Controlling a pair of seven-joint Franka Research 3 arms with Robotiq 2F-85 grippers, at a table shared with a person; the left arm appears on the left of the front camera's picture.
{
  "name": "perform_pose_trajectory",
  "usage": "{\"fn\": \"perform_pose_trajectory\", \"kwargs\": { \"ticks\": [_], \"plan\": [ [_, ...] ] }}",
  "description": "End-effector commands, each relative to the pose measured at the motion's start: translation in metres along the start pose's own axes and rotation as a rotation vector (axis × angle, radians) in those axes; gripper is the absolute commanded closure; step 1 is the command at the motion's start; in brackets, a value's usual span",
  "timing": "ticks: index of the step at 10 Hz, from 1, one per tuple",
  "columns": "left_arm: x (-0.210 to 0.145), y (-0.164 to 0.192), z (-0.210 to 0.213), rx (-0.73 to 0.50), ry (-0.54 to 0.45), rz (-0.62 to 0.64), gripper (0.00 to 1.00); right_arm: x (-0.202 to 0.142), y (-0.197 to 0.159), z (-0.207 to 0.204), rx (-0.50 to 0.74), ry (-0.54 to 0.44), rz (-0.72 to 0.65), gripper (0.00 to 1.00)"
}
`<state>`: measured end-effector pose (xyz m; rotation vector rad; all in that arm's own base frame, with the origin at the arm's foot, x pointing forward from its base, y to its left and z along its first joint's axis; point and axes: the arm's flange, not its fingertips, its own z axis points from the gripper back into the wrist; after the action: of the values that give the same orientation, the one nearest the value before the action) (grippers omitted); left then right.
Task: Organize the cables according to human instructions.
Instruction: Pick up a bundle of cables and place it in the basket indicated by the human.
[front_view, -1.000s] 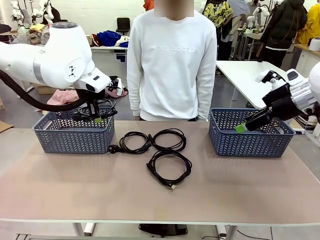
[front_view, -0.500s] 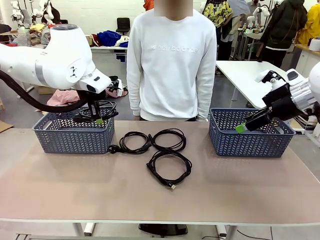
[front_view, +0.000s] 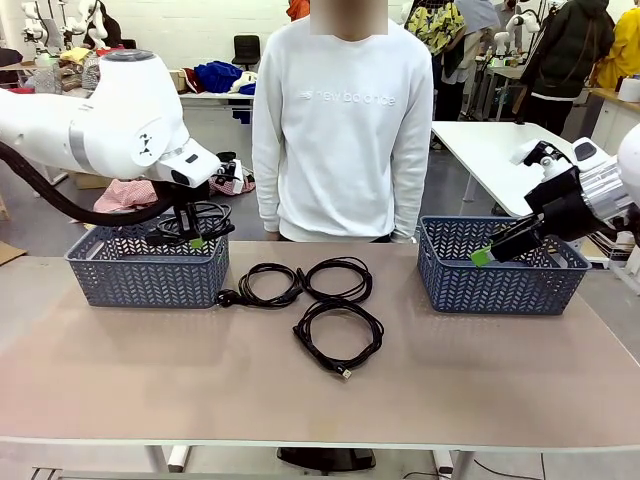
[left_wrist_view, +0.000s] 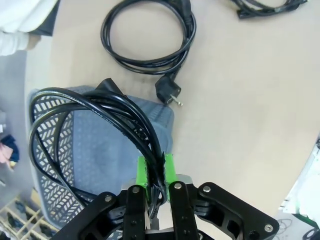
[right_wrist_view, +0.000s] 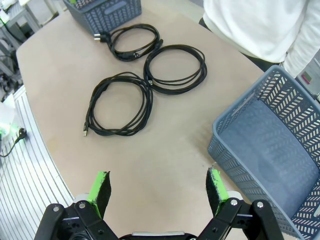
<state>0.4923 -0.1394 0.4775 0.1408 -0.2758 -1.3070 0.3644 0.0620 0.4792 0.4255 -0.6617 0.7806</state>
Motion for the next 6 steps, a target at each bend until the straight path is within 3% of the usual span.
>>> {"fn": "perform_pose_trajectory", "kwargs": {
  "ticks": [1, 6],
  "plan": [
    [-0.020, 0.014, 0.000, -0.012, 0.004, -0.059, 0.85, 0.000, -0.003, -0.001, 0.015, -0.013, 0.008, 0.00],
    [-0.049, 0.049, -0.023, 0.000, 0.038, -0.105, 0.85, 0.000, -0.003, -0.001, 0.015, -0.013, 0.008, 0.00]
  ]
}}
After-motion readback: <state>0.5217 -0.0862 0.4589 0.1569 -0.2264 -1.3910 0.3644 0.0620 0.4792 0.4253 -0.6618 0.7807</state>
